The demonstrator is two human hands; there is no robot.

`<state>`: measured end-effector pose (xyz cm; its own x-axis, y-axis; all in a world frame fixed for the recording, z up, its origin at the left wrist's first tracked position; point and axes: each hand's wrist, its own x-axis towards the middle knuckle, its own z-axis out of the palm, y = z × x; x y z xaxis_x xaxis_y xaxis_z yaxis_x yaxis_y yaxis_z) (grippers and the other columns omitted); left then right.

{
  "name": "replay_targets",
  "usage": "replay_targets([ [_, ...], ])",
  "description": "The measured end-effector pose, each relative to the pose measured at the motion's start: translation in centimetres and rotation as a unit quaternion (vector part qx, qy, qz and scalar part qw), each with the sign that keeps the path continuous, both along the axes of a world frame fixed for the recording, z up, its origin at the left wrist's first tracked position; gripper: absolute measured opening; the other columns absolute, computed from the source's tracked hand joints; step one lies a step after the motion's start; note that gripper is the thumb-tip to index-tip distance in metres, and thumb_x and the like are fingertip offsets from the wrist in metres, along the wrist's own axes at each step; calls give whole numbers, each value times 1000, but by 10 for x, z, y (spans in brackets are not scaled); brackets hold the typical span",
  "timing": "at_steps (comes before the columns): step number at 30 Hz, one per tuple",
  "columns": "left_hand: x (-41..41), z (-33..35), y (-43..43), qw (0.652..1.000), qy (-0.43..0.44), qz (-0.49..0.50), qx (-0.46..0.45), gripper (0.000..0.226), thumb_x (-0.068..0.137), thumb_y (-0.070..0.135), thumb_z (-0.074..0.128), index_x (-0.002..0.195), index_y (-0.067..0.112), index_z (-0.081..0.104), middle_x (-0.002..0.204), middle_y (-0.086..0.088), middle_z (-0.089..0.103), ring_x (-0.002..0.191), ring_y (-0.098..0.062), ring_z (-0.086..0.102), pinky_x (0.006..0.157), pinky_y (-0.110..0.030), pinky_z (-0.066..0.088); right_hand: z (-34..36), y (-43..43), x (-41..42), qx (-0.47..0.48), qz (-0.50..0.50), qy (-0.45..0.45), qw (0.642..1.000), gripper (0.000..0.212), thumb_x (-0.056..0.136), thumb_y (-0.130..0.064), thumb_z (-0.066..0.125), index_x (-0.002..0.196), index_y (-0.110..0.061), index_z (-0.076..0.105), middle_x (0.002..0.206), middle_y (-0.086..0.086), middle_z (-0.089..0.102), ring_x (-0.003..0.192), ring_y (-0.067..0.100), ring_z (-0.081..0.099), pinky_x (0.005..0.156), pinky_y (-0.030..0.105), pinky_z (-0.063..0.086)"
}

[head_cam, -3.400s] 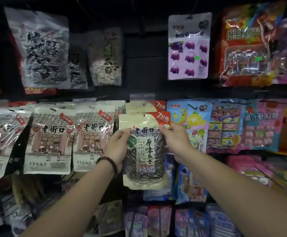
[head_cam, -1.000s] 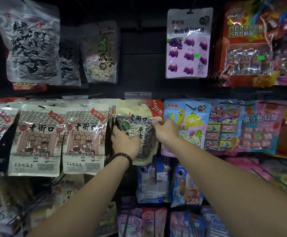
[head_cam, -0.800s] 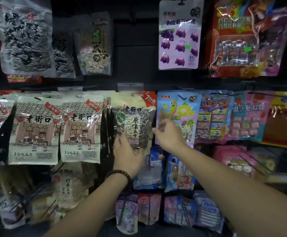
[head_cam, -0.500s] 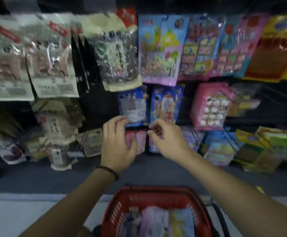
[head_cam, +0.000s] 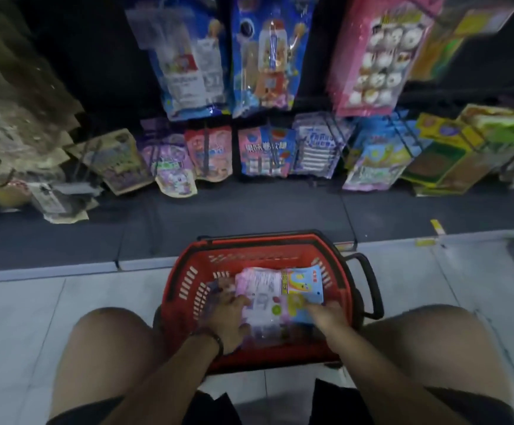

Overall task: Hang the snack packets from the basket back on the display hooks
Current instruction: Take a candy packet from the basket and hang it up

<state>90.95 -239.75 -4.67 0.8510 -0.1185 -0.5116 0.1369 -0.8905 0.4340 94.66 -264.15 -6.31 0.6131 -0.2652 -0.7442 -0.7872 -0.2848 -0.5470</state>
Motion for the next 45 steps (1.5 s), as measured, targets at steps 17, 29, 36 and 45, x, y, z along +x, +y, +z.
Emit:
replay_targets([
  [17,6,-27,-6,999,23,-27,2,51,96,41,62,144,28,52,153,-6,49,138,-27,50,113,-33,42,-29,13,9,89,-149,34,984,42,89,-17,85,121,7,72,112,24,76,80,30,71,72,36,57],
  [29,10,5,10,982,-89,137,-96,33,92,15,67,125,16,64,128,-9,56,110,-25,61,104,-34,48,14,16,11,192,-194,-81,959,24,108,-4,48,121,-17,63,93,5,74,77,29,70,64,39,58],
  [36,19,70,21,936,-139,228,-230,61,81,31,88,134,18,60,131,2,65,120,-17,61,105,-41,49,85,12,10,258,-50,-185,947,19,105,-18,65,117,-7,74,119,23,77,111,50,72,93,59,58],
  [45,10,123,4,824,-194,289,-447,23,91,7,78,102,1,59,103,-8,81,97,-24,78,77,-28,61,159,9,23,349,7,-270,897,25,101,-23,70,114,-3,78,116,19,79,101,35,77,82,44,64],
])
